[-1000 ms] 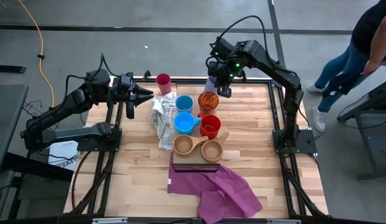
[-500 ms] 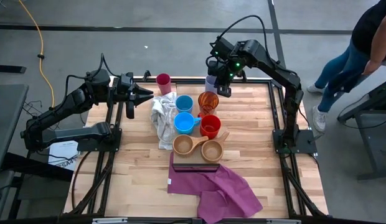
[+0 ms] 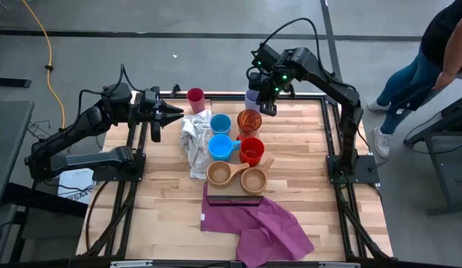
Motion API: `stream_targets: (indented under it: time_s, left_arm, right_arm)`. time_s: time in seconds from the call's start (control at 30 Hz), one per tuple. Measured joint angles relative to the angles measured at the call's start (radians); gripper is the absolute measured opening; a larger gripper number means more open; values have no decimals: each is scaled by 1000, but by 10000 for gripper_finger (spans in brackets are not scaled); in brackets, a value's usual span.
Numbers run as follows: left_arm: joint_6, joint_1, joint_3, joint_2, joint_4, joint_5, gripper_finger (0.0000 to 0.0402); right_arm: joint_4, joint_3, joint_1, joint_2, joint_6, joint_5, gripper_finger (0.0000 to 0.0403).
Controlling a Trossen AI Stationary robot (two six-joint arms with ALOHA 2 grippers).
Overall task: Stack small to large cups/mugs on shelf
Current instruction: Put the purple cup on the shelf, then put the pink cup on the shelf
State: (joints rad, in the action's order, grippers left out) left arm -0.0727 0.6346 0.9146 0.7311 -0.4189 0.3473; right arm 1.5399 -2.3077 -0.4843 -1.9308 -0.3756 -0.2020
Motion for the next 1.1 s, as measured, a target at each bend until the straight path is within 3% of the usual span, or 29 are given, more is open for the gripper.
stream_targets:
  time_s: [0.73,1.1]
  left_arm:
    - [12,0,0,0,0,0,74]
    - [25,0,0,13,1,0,74]
  right_arm:
    - [-22,0,8,0,4,-97,46]
    - [-141,0,20,0,11,-98,46]
